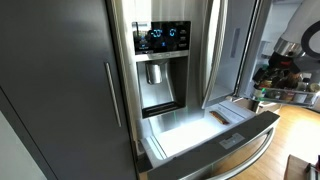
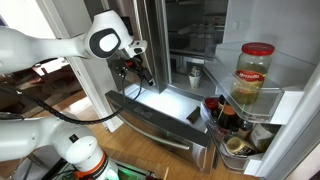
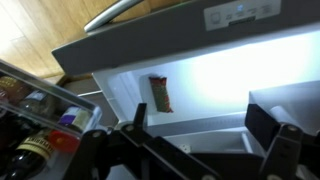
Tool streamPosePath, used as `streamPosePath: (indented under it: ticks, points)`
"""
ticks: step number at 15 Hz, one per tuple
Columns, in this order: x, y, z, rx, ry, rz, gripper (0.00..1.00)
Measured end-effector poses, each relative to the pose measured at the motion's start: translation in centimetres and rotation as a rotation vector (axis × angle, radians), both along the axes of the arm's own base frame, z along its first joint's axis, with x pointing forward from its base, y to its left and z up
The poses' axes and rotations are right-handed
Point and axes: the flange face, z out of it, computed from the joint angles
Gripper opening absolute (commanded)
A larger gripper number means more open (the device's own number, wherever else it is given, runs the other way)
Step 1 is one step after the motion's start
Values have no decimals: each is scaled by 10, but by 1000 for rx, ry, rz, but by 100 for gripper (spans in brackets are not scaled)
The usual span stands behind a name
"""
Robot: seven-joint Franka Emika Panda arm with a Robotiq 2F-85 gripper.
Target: Pick up the paper cup and pour its contents into the open refrigerator drawer, put the paper cup back on the bottom shelf of the right side of the refrigerator
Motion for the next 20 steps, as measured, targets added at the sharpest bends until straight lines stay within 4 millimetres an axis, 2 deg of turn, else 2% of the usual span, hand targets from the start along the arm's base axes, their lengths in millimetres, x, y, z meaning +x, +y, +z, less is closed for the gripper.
streamPosePath:
  ticks: [6,7,20]
  points:
    - [45,-86,-18,-11,-123,-91,100]
    - [49,-94,-22,-10,-122,-96,100]
    - [50,-87,-15,-20,-132,-84,100]
